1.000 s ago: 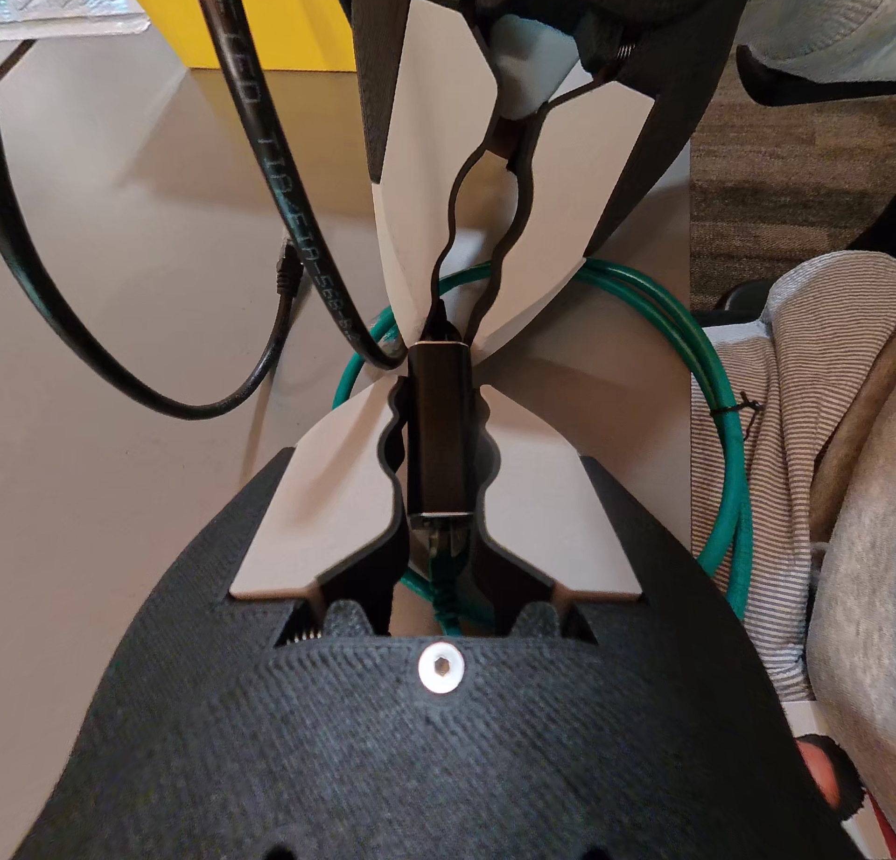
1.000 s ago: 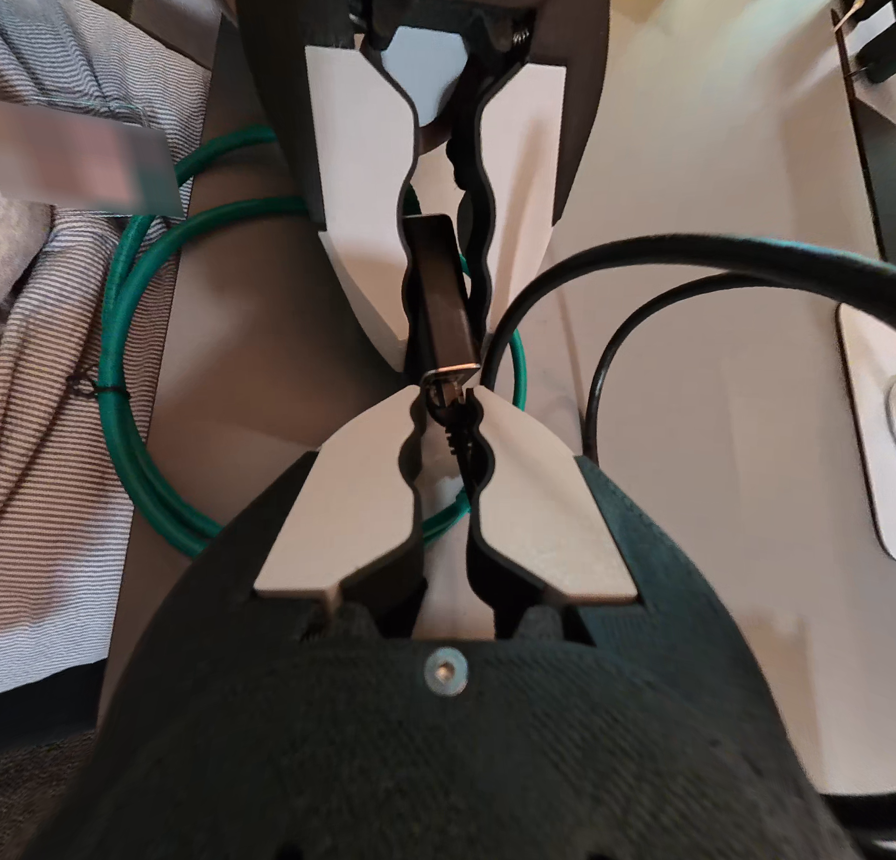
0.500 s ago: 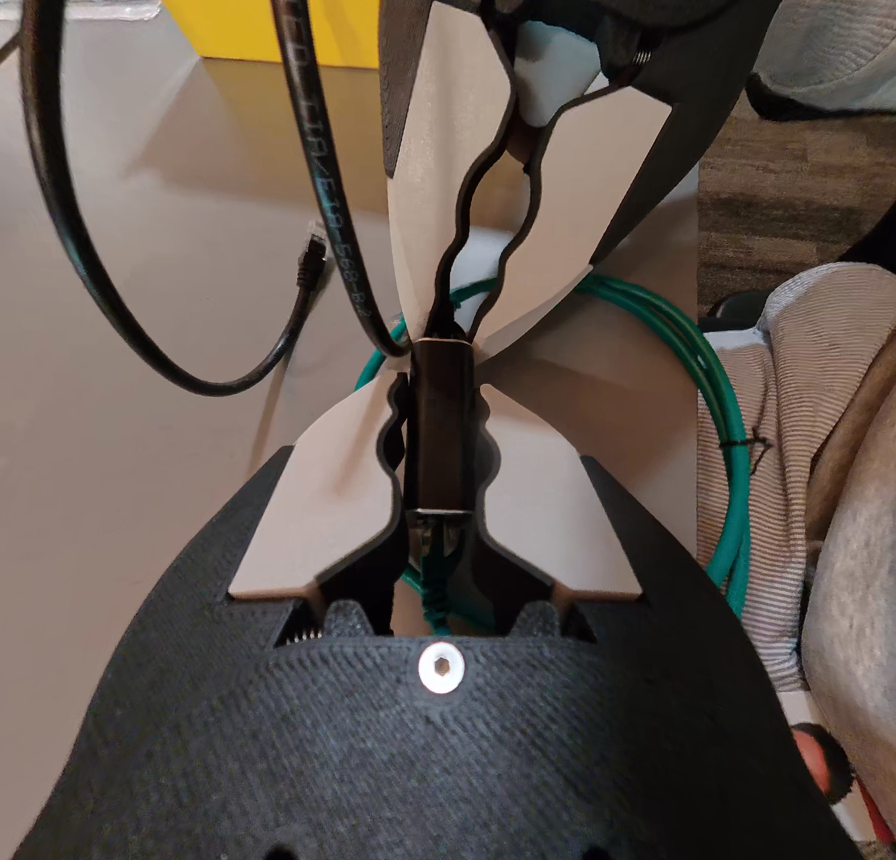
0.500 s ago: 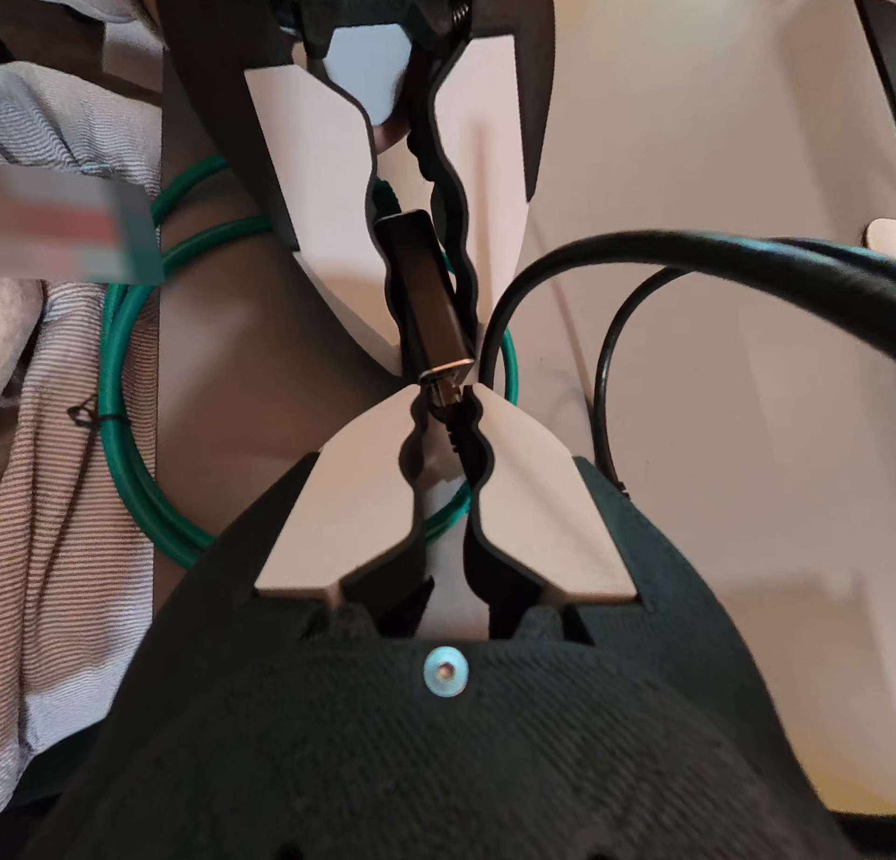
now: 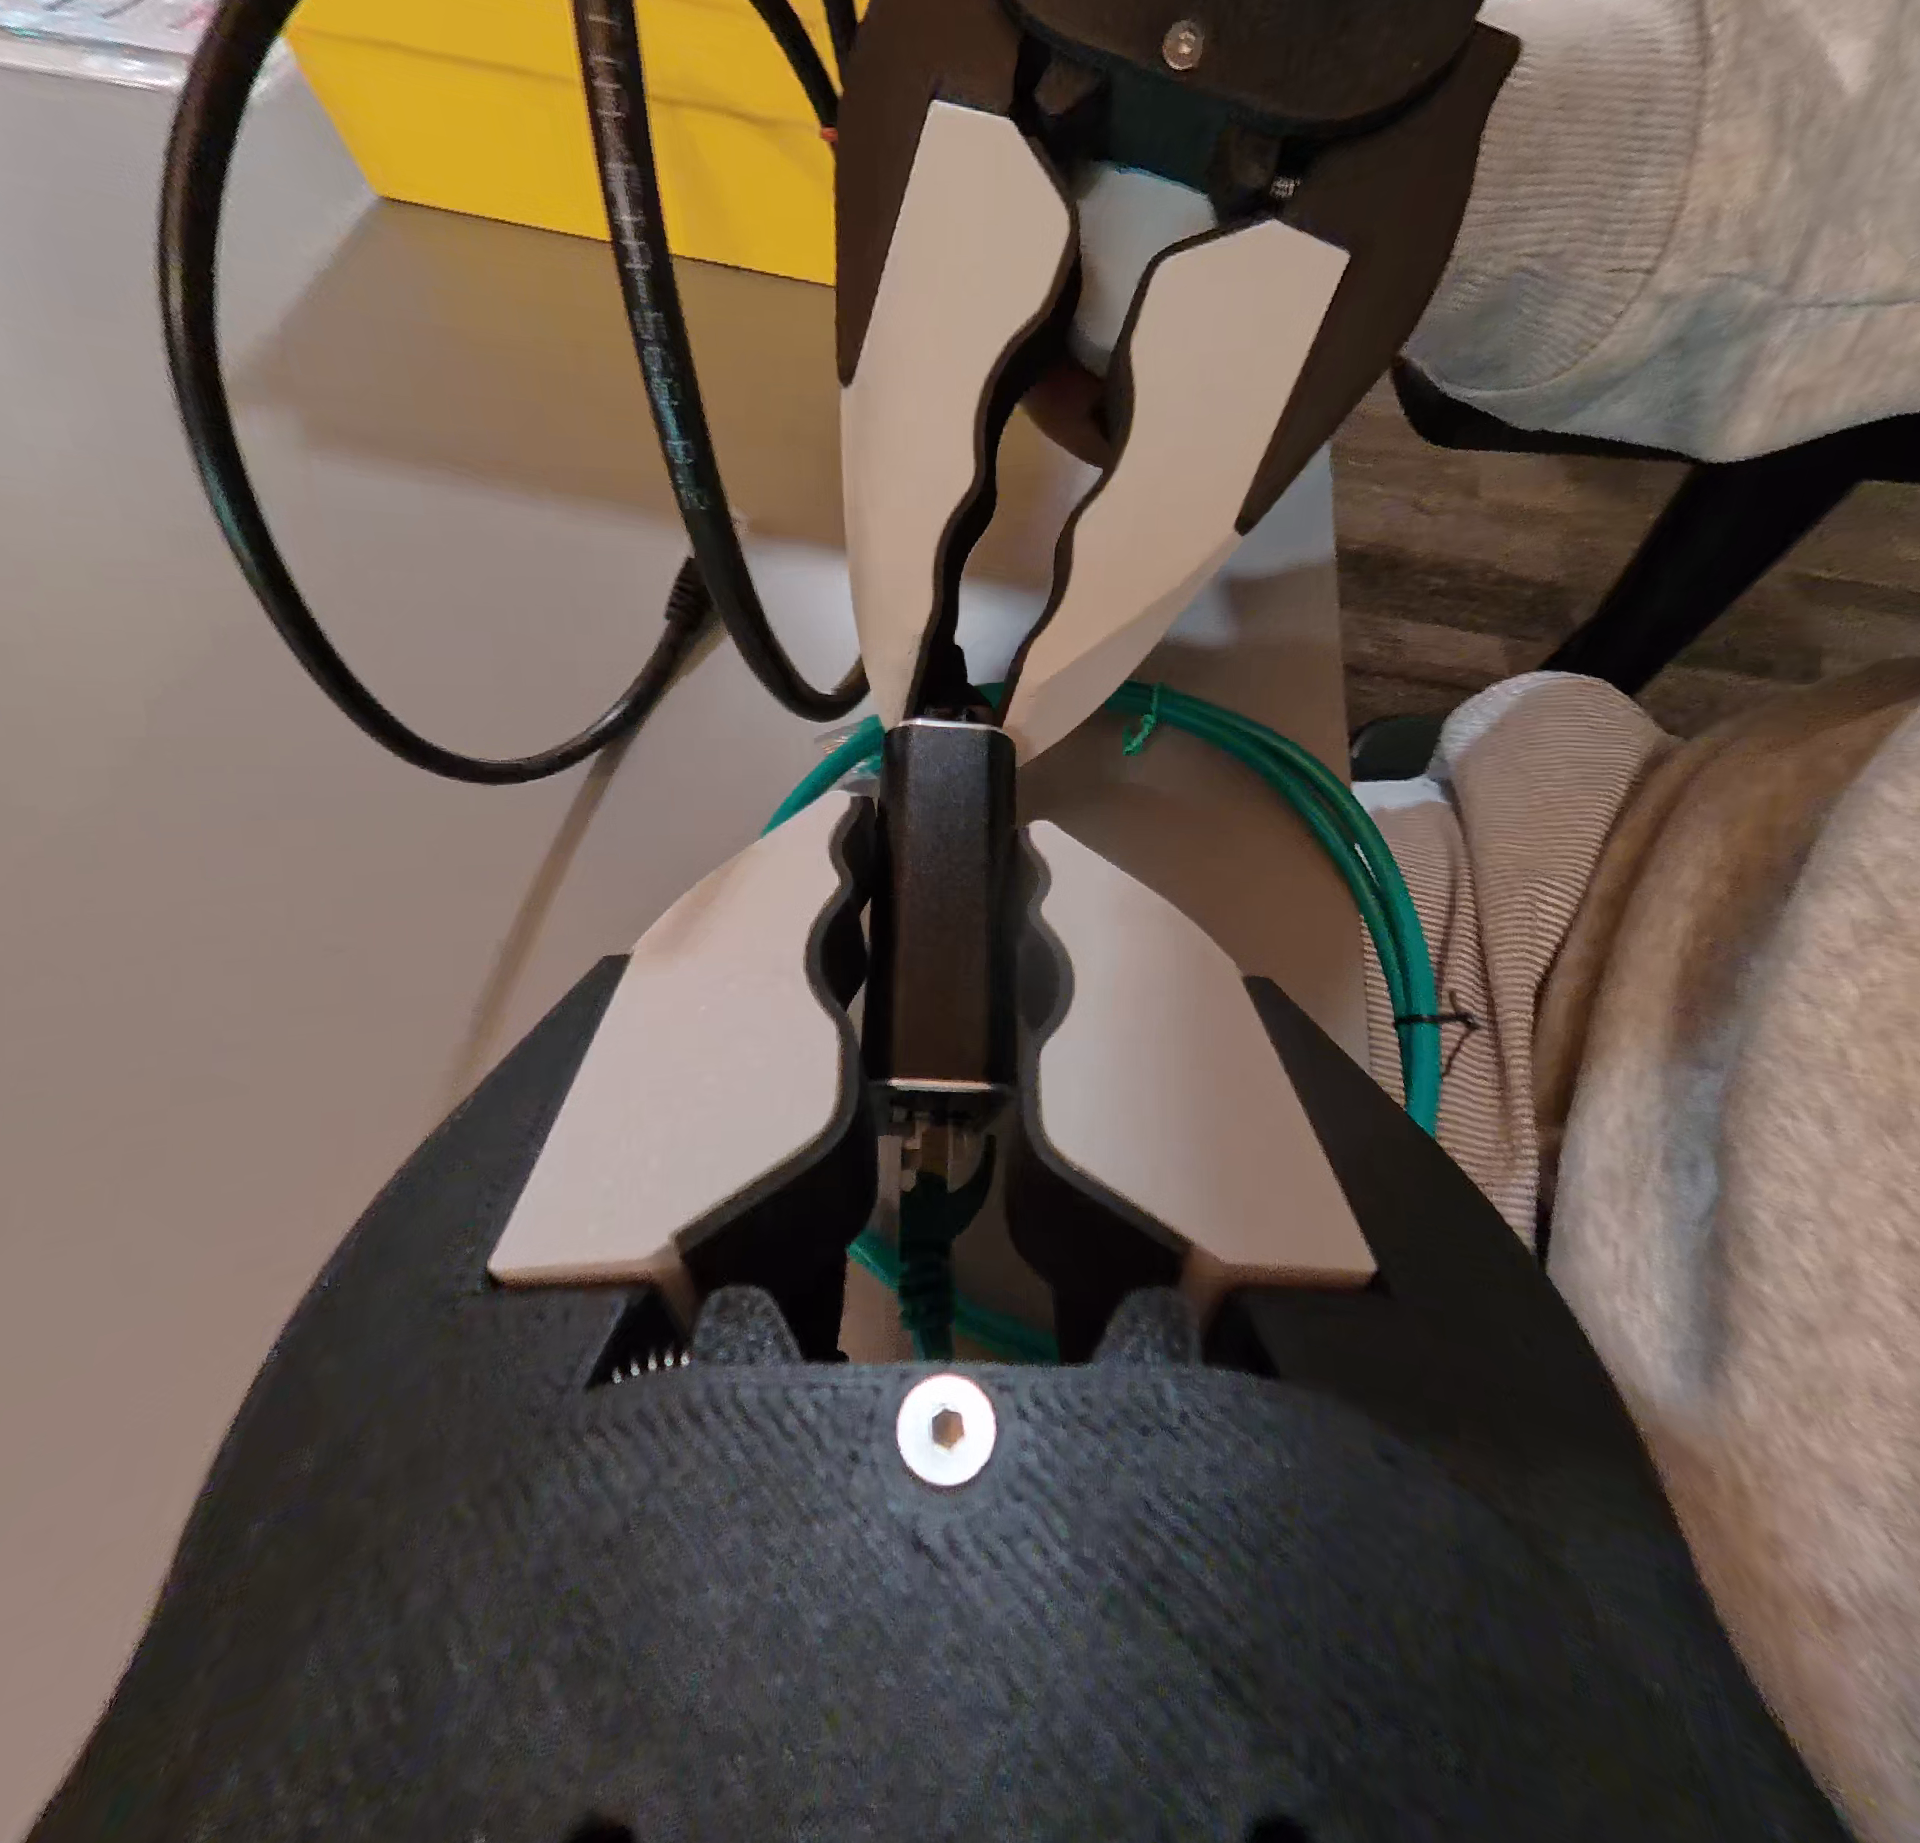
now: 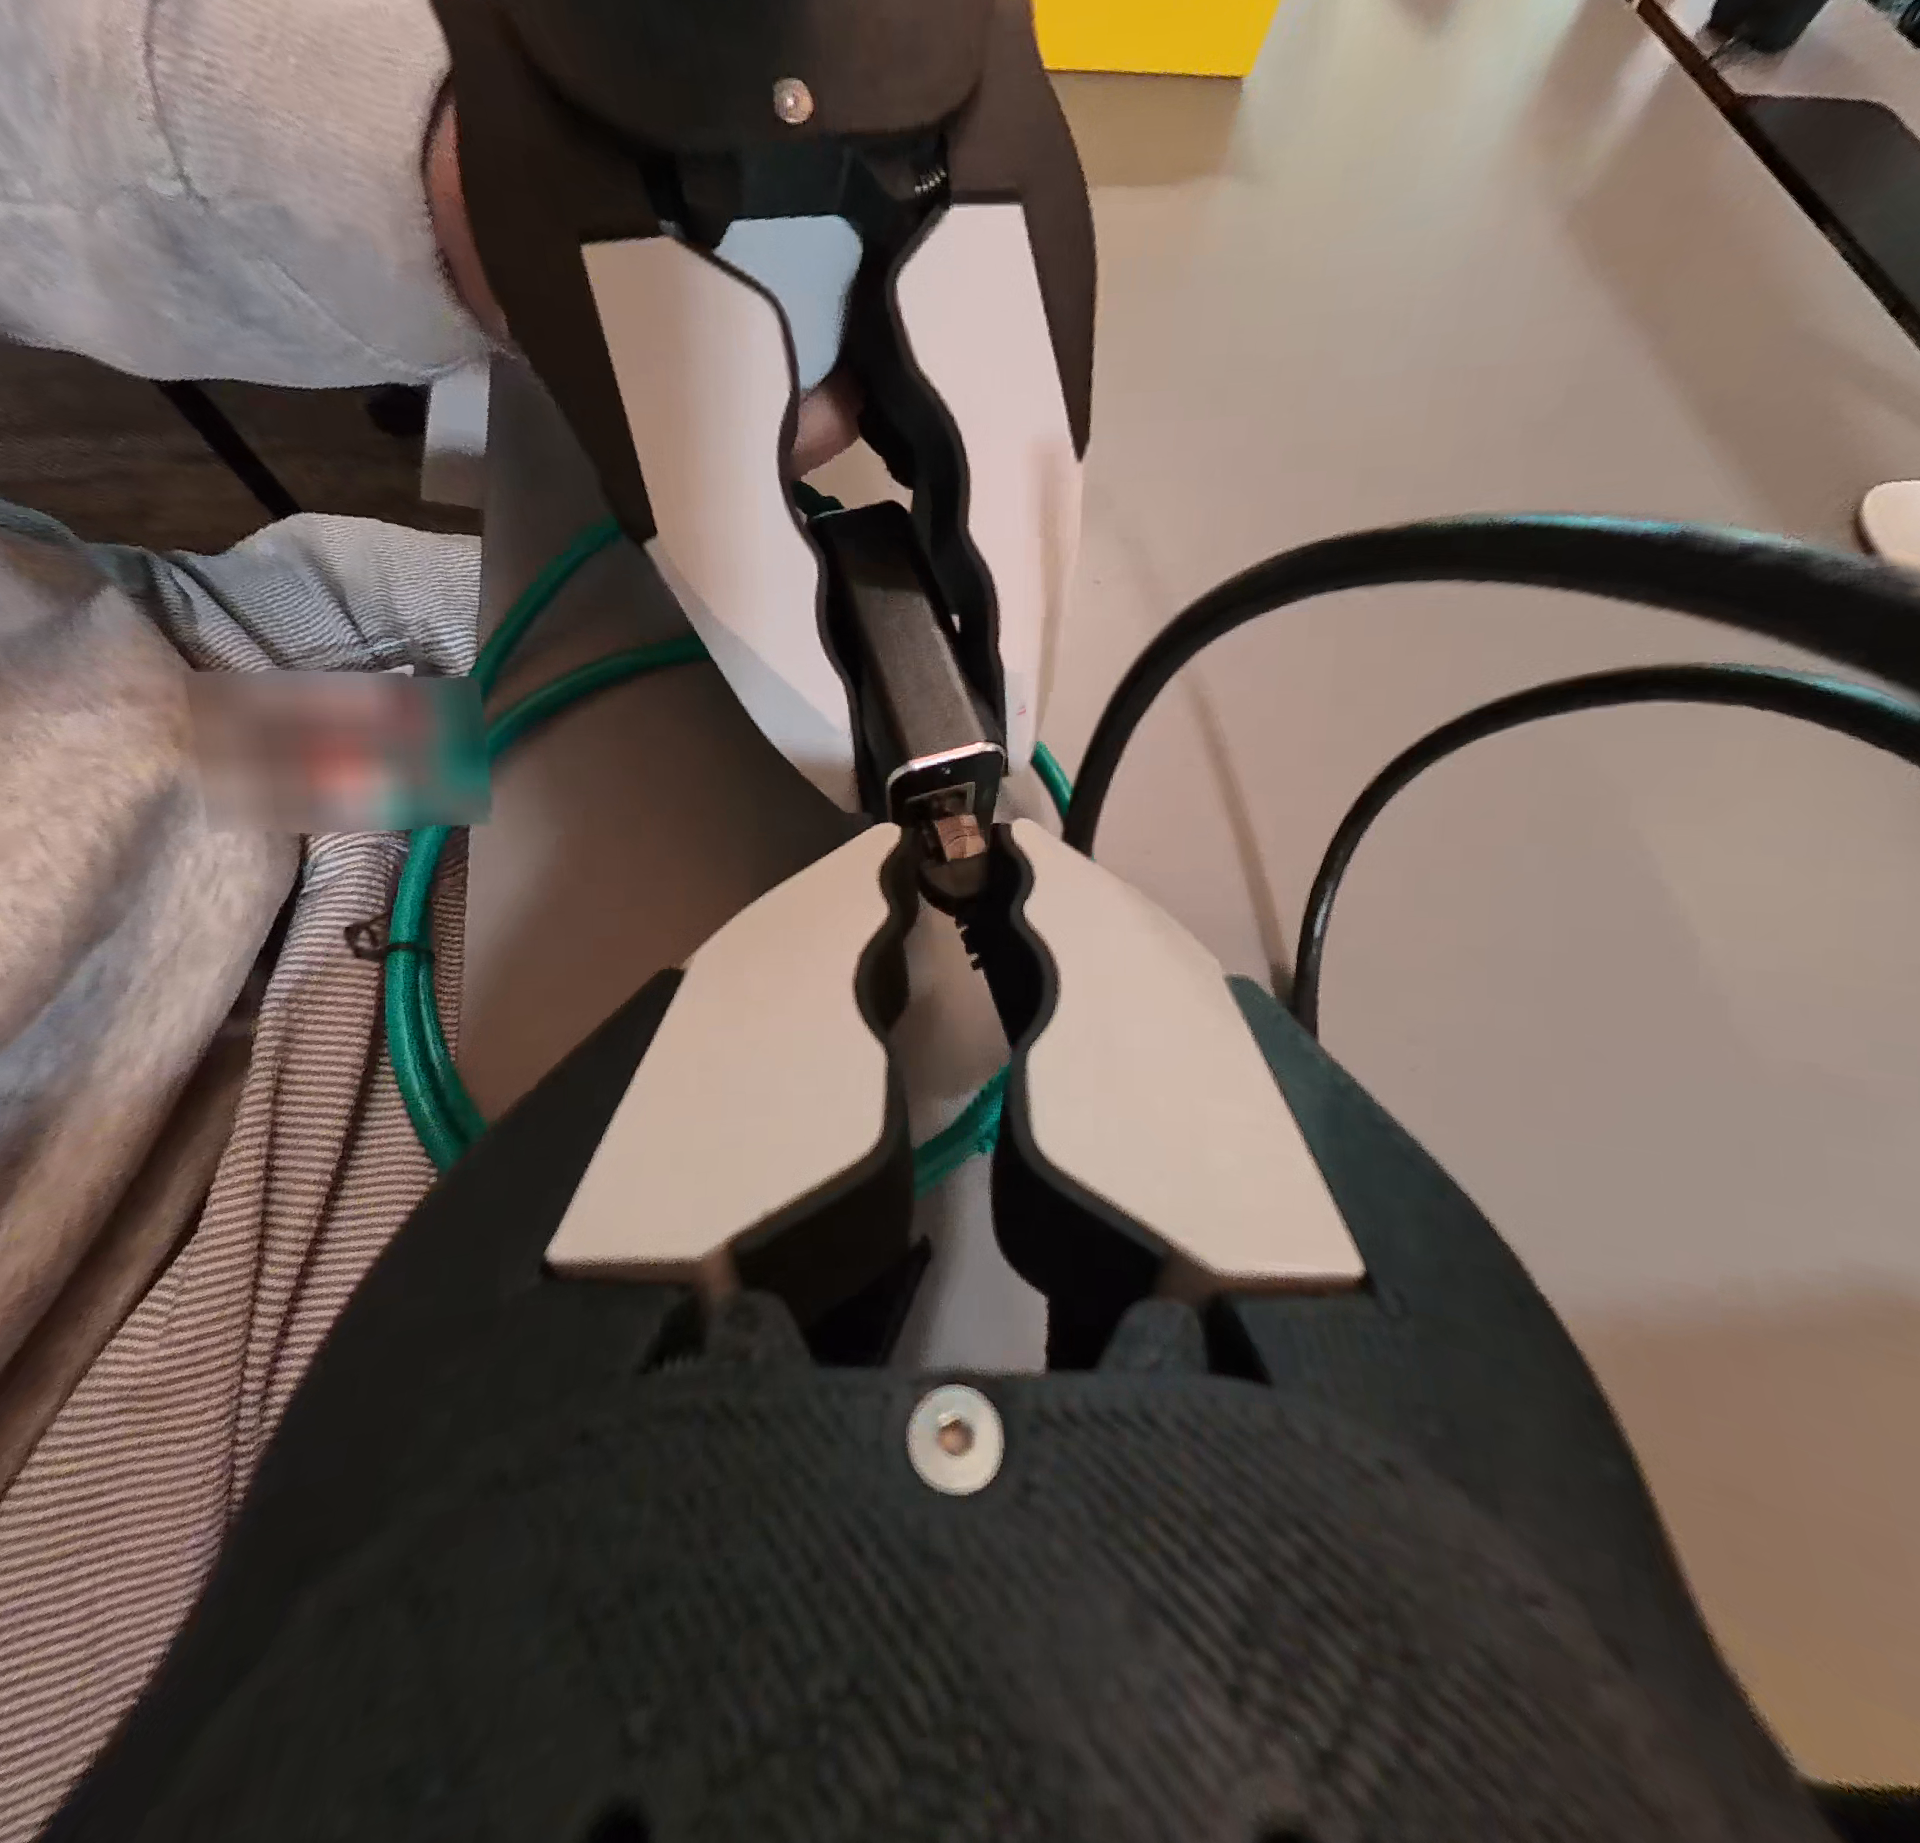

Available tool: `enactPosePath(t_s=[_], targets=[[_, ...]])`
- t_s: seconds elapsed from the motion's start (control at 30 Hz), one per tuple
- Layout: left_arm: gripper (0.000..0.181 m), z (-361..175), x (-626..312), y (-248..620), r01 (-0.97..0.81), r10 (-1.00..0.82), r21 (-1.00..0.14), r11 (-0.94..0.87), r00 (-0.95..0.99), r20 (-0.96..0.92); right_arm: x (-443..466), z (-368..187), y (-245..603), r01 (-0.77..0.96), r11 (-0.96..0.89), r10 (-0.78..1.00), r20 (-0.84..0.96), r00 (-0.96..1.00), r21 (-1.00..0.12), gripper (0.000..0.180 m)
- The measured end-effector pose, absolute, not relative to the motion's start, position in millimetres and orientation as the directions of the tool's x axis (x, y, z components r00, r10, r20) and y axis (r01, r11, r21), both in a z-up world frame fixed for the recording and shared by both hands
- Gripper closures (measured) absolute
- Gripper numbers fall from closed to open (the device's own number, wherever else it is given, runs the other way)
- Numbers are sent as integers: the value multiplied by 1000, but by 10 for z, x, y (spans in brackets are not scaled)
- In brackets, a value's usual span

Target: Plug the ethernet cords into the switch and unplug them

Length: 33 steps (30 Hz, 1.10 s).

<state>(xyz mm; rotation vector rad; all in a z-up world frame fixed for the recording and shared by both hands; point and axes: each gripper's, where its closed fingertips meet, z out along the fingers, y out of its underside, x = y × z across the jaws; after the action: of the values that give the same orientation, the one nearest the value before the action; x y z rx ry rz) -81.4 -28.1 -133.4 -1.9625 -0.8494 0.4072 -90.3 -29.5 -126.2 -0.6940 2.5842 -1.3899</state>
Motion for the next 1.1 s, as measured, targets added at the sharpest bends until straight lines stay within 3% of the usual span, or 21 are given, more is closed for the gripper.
enactPosePath(t_s=[0.03, 0.13, 0.2, 0.3, 0.43, 0.5, 0.63, 0.77, 0.8, 0.83, 0.87, 0.97, 1.1], targets=[[154, -1335, -791, -274, 396, 690, -856, -333, 721, 65, -883, -1265, -287, -335, 471, -461, 96, -882, -816, 166], [154, -1313, -732, -299, 410, 659, -856, -315, 743, 113, -860, -1251, -263, -329, 457, -485, 78, -871, -826, 166], [154, -1276, -669, -573, 429, 674, -866, -257, 722, 158, -1245, -1291, -184, -358, 491, -389, 167, -906, -794, 167], [155, -990, -755, -770, 400, 690, -913, -81, 683, 238, -1154, -774, -170, -106, 312, -405, -31, -914, -944, 168], [154, -886, -884, -652, 372, 714, -922, -106, 674, 190, -719, -863, -397, -217, 334, -483, 31, -875, -917, 167], [154, -1004, -902, -821, 393, 759, -914, -96, 623, 188, -661, -873, -395, -186, 347, -493, -10, -870, -919, 167], [155, -1117, -886, -1227, 436, 757, -886, 160, 522, 393, -902, -785, -328, -2, 339, -415, -148, -898, -941, 166], [156, -1042, -924, -1465, 400, 682, -834, 380, 488, 545, -1399, -739, -362, 317, 293, -250, -392, -885, -902, 165], [156, -1067, -927, -1477, 402, 687, -834, 378, 482, 543, -1523, -754, -359, 356, 274, -210, -416, -885, -894, 161], [156, -1068, -927, -1471, 405, 685, -833, 376, 484, 544, -1645, -768, -348, 374, 254, -167, -421, -892, -892, 147], [156, -1059, -924, -1457, 399, 685, -839, 369, 494, 536, -1755, -771, -325, 375, 235, -127, -411, -903, -897, 137], [156, -1053, -923, -1443, 395, 686, -845, 361, 501, 528, -2020, -739, -221, 279, 204, -15, -287, -958, -939, 130], [156, -1035, -929, -1495, 391, 666, -827, 405, 494, 559, -2147, -729, -132, 76, 254, 67, -61, -996, -964, 134]])
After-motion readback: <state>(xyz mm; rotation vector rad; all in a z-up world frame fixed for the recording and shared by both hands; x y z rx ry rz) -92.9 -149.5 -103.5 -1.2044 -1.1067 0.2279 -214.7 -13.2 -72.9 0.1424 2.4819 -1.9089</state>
